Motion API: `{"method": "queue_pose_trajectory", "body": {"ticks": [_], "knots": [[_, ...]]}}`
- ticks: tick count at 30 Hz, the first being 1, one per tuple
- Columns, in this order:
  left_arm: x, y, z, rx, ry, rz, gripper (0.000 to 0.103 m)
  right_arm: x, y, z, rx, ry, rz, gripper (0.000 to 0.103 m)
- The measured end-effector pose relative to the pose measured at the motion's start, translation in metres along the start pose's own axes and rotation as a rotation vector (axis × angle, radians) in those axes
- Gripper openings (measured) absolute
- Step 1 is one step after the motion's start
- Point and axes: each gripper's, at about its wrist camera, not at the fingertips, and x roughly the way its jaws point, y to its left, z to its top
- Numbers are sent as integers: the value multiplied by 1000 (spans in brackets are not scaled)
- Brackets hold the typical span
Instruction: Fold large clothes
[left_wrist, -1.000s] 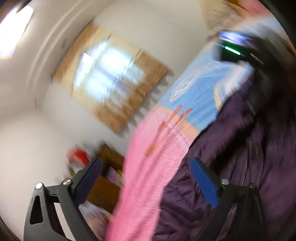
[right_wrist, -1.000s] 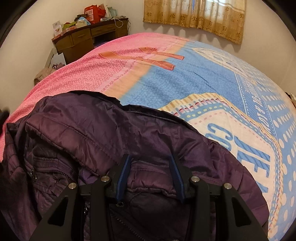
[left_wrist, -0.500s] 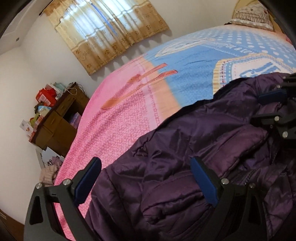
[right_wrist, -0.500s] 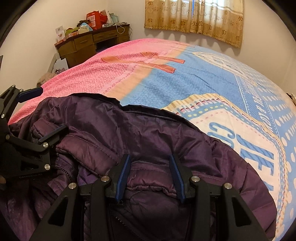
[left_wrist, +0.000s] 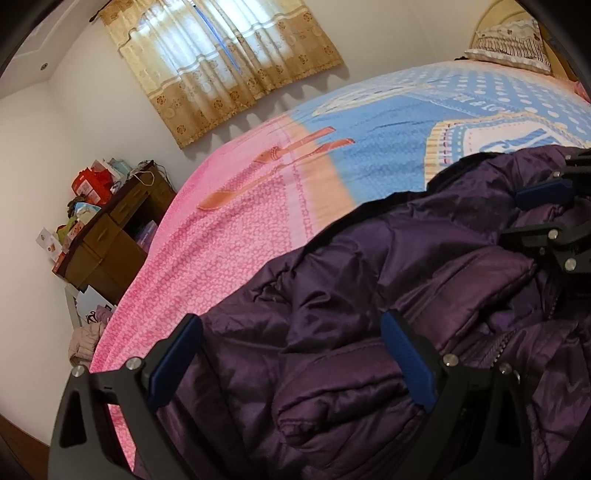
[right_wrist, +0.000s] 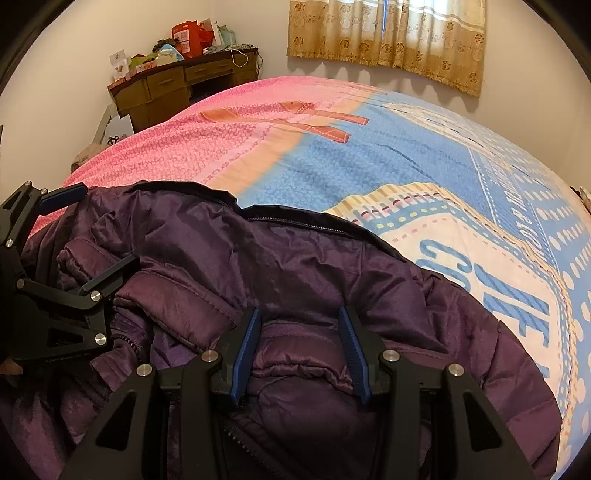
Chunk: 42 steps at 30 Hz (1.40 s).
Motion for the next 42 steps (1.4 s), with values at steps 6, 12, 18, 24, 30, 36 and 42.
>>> {"method": "queue_pose_trajectory", "body": {"ticks": [6,12,18,24,30,36,42], "knots": [[0,-1,-2,-2,-8,5,100,2,5,0,-17,7,-27,46],[0,-3,-2,-4,-8,3,100,3,4,0,-15,11,-29,46],[0,-1,-3,-12,-6,-5,100,-7,4,0,-13,-26,-29,46],[1,1,-2,-13,-7,-5,100,-32,8,-5,-36,-89,-120,46],[2,1,-1,-9,-10,2,100,-15,-17,-6,84,-8,-61,46],[3,0,-1,-12,-11,-2,100,-10,-30,-10,147,-4,16,46],[5,-1,0,-17,-10,-7,100,-8,-29,-11,150,-4,27,48]]}}
